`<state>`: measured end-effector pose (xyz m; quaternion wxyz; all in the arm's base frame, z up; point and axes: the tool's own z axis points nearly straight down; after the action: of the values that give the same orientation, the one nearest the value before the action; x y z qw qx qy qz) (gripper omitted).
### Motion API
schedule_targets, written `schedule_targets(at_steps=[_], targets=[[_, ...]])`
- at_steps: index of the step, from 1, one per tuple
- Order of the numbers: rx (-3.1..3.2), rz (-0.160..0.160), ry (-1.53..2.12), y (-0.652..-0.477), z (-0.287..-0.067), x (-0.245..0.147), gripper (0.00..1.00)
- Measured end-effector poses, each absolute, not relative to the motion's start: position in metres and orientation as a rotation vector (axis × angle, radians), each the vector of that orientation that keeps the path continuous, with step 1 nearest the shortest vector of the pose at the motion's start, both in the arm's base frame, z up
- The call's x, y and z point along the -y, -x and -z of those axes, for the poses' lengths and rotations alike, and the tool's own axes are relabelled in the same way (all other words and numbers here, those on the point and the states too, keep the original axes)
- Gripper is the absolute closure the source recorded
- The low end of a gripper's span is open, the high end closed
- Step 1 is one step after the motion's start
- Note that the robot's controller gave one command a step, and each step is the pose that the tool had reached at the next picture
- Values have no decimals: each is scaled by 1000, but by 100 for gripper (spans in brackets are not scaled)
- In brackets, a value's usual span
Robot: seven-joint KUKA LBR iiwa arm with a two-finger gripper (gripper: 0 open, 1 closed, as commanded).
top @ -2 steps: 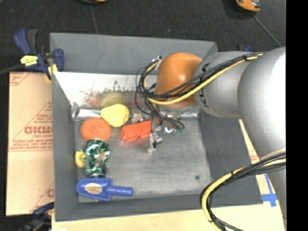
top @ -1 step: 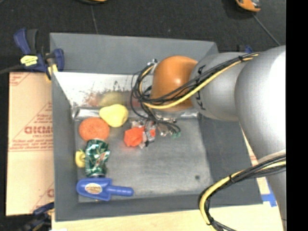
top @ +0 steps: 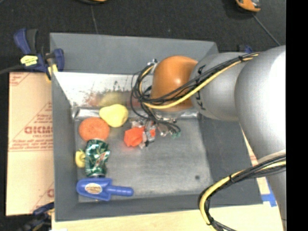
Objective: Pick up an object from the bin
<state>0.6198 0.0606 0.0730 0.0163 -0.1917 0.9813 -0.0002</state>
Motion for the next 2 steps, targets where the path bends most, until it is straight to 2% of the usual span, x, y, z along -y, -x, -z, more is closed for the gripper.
schedule_targets(at_steps=[1, 2], targets=[[-3060, 1, 564, -637, -141, -54, 100], [-3055, 1, 590, -629, -178, -57, 100]])
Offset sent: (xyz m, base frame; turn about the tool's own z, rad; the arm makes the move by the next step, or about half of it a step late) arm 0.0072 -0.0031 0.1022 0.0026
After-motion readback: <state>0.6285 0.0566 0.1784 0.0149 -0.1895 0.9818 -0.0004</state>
